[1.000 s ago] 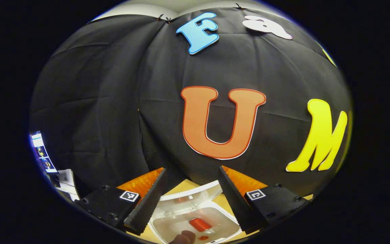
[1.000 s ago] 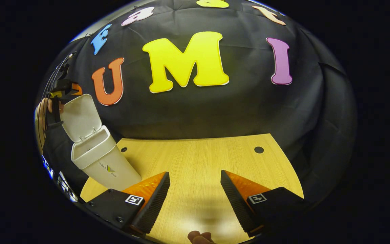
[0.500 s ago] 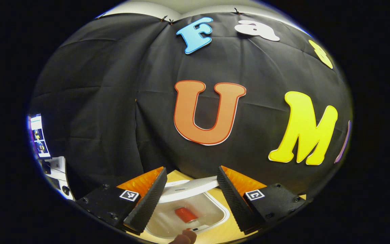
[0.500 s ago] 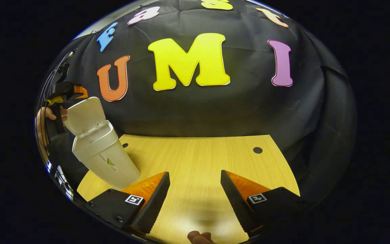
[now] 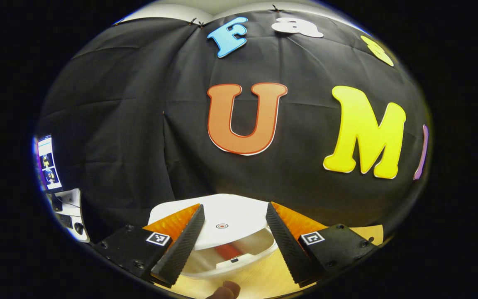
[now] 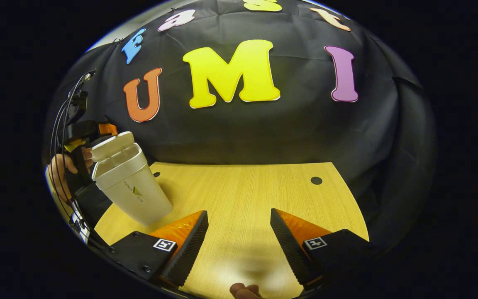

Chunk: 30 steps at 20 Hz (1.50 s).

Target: Press the lid of the desktop garbage bin to open it, pick up the crumpled paper on the desktop and throw it into the bin, then pick up the pop can on the desktop and drop it into the bin, and finally close the garbage bin lid.

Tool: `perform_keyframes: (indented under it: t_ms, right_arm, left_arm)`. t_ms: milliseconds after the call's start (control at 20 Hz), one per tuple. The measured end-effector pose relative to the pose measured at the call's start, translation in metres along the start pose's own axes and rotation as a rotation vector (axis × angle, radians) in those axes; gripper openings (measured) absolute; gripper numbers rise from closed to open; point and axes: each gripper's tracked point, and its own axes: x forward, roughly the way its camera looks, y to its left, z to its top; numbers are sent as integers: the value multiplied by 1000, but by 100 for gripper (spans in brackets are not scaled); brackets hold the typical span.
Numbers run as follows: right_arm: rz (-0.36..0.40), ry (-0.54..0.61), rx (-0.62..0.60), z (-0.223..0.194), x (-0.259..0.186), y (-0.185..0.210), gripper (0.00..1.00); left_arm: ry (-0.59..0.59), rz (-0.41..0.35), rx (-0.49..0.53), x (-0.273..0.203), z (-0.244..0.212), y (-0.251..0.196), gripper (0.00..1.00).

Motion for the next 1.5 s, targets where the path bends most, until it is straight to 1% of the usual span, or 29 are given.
perform_keyframes:
  t_ms: [100,150,300,400,500,650,700,800,950,1300,1400,1500]
  right_arm:
    - [8,4,-1,-2,0,-2,96]
    - [7,5,-8,-4,0,-4,94]
    - [9,13,-22,-6,-1,-8,96]
    - [9,16,-25,-7,-1,-12,94]
    - [6,22,-26,-9,0,-16,96]
    - [17,38,-25,-12,2,-15,96]
    - [22,41,-28,-12,3,-14,96]
    - [34,42,-30,-8,8,-5,96]
    - [49,59,-15,-13,16,-2,96]
    - [60,77,40,-19,29,-12,96]
    - [57,72,61,-19,29,-17,96]
    - [49,63,52,-17,29,-25,96]
  left_arm:
    - [-15,5,41,-1,-7,-2,96]
    - [-11,4,45,0,-13,-3,96]
    - [33,6,14,4,-33,0,96]
    - [43,15,30,5,-39,-2,96]
    - [42,22,48,5,-44,-1,96]
    - [64,22,44,5,-54,-2,96]
    - [48,20,62,5,-51,-2,98]
    - [66,23,83,5,-56,-1,99]
    - [54,32,33,3,-58,0,99]
    - [44,70,29,4,-60,-3,99]
    - [24,72,59,5,-57,-1,99]
    - [24,71,112,6,-53,-2,99]
